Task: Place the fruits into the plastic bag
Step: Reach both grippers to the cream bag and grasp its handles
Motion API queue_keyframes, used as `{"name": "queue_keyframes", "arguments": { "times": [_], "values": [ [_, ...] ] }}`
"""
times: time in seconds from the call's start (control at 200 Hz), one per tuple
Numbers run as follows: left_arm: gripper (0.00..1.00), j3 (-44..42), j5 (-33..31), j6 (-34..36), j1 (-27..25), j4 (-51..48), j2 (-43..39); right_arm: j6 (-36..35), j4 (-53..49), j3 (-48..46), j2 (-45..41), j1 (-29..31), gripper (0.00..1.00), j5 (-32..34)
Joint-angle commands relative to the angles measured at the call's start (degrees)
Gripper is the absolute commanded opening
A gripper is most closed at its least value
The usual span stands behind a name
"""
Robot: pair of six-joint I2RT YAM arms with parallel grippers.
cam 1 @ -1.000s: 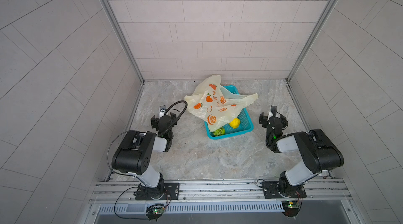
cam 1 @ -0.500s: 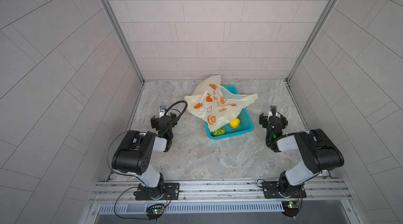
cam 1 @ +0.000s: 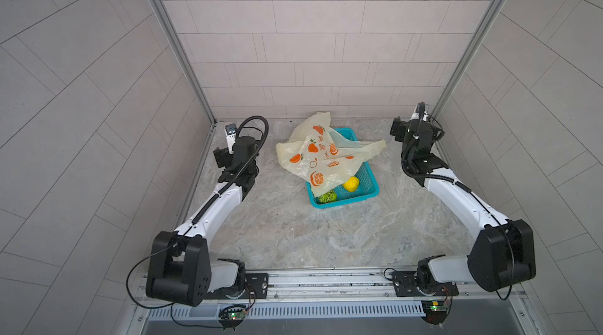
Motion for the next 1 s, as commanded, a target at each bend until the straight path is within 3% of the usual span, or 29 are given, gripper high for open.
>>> {"name": "queue_keyframes", "arguments": {
  "times": [0.0, 0.145, 0.255, 0.425, 0.691, 0.801, 0.851, 0.996],
  "values": [
    [1.0, 7.3, 6.9, -12.2, -2.9, -21.8, -3.3, 8.4, -19.8, 5.5, 3.1, 0.3, 0.98, -6.1],
    [1.0, 13.1, 7.2, -13.0, -13.7, -27.8, -4.4, 19.3, -23.3, 8.4, 6.6, -0.1, 0.97, -16.4],
    [1.0, 13.7, 9.0, -19.3, -17.7, -29.3, -4.0, 27.7, -23.0, 8.6, 10.1, -0.9, 0.97, -20.6],
    [1.0, 13.9, 10.9, -24.2, -20.1, -31.0, -2.5, 37.6, -17.3, 6.7, 14.9, -4.0, 0.96, -29.2],
    [1.0, 14.3, 12.4, -24.2, -20.1, -31.6, -2.7, 42.0, -11.5, 6.7, 20.6, -5.3, 0.92, -34.5],
    [1.0, 15.7, 13.3, -24.3, -20.1, -32.5, -1.9, 43.1, -11.0, 7.4, 22.6, -5.3, 0.83, -38.2],
    [1.0, 16.7, 13.7, -24.0, -20.1, -33.3, -1.4, 43.8, -10.6, 7.1, 23.1, -5.3, 0.75, -39.6],
    [1.0, 21.3, 17.2, -22.8, -20.0, -35.9, 0.8, 46.3, -5.4, 2.5, 20.7, -5.3, 0.27, -42.2]
  ]
}}
